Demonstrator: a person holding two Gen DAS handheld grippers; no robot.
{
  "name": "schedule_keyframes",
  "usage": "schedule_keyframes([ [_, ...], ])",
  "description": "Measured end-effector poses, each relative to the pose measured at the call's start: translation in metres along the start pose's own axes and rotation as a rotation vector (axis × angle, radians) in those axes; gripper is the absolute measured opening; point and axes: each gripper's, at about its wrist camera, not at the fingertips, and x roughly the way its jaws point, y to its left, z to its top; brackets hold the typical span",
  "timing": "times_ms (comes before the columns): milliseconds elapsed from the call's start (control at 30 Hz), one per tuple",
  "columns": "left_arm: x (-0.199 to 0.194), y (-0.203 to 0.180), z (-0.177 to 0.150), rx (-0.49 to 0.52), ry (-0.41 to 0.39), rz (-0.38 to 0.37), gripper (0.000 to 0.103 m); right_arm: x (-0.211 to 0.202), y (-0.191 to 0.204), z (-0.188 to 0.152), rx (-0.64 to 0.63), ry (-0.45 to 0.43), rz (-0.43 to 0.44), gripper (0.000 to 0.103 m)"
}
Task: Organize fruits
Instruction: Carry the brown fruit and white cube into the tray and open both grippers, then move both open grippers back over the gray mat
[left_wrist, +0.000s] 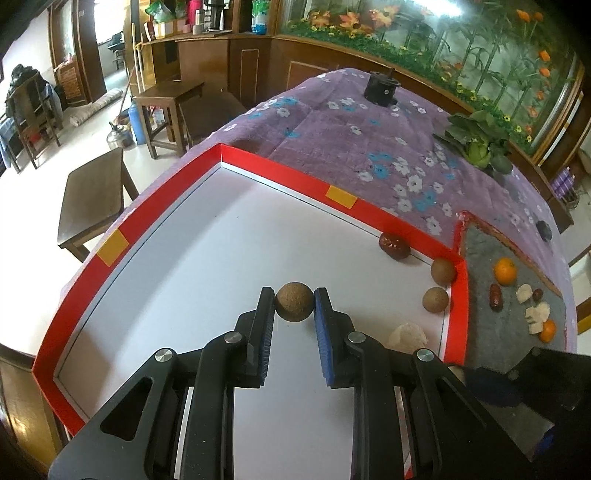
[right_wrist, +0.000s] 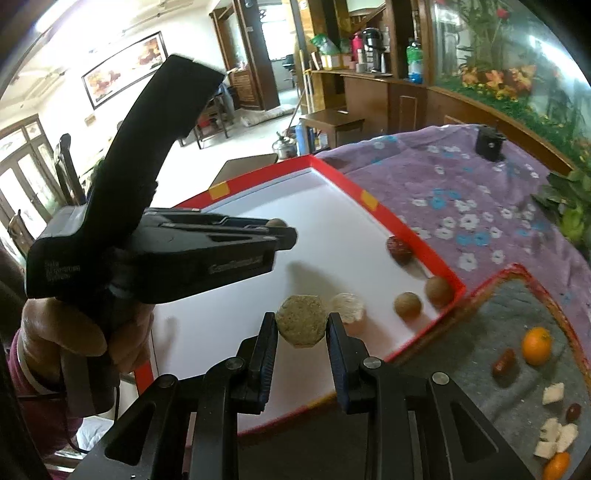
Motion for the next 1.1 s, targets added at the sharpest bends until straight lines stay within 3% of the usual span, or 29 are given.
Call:
schedule_keyframes([
  [700, 0.019, -0.004, 0.003, -0.001, 0.021, 0.060, 0.021, 0.031, 0.006, -0.006, 0.018, 0.063, 0.003, 0.026],
  [767, 0.019, -0.005, 0.003, 0.000, 0.020, 0.066, 0.022, 0.032, 0.004, -0.008, 0.028, 0.066, -0.006, 0.032],
  [867, 0.019, -0.007, 0.003, -0.001, 0.026, 0.057, 0.034, 0.030, 0.005, -0.008, 0.035, 0.061, 0.005, 0.035],
  [933, 0.019, -0.006, 0.002, -0.008, 0.026, 0.064, 0.062, 0.026, 0.006, -0.007, 0.031, 0.047, 0.002, 0.035],
  [1100, 0.011, -0.001, 0.002, -0.032, -0.001, 0.085, 0.063, 0.018, 0.007, -0.009, 0.028, 0.034, -0.022, 0.036],
])
